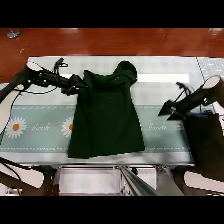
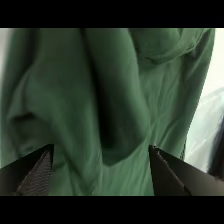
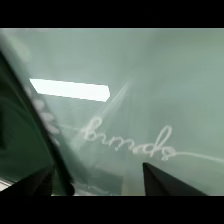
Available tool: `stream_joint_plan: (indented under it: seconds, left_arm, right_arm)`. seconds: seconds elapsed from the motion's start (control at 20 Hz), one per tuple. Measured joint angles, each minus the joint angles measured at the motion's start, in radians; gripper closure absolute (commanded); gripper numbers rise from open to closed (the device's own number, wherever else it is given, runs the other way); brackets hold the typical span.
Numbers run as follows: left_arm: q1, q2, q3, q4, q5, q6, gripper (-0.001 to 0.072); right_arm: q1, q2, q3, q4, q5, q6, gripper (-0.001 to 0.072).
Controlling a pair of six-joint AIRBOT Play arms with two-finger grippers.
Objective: Fold the shirts.
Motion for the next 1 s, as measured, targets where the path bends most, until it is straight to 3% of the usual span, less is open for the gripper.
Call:
stream_joint_plan:
  seconds: [0.05,0.4,0.65,0.7,0.8,1.0]
  left_arm:
    - [-0.008,-0.010,0.001,-0.009,-0.006,0.003,0.0675]
    - [-0.028,-0.032,0.021,-0.039,-0.037,0.056,0.0676]
    - [-0.030,-0.035,0.026,-0.044,-0.050,0.063,0.0676]
    - [-0.030,-0.035,0.026,-0.045,-0.050,0.064,0.0676]
    - [-0.030,-0.035,0.027,-0.045,-0.051,0.066,0.0676]
    - [-0.009,-0.016,0.037,-0.043,-0.054,0.072,0.0677]
  right_arm:
    - [0.029,0.011,-0.046,-0.002,0.006,-0.008,0.0085]
    - [0.290,0.011,-0.197,0.021,-0.003,-0.025,0.0085]
    - [0.428,-0.031,-0.214,0.128,-0.039,-0.032,0.0095]
    - [0.449,-0.039,-0.214,0.153,-0.053,-0.037,0.0138]
    - [0.479,-0.048,-0.216,0.208,-0.101,-0.058,0.0686]
    - [0.457,-0.043,-0.180,0.262,-0.093,-0.098,0.0691]
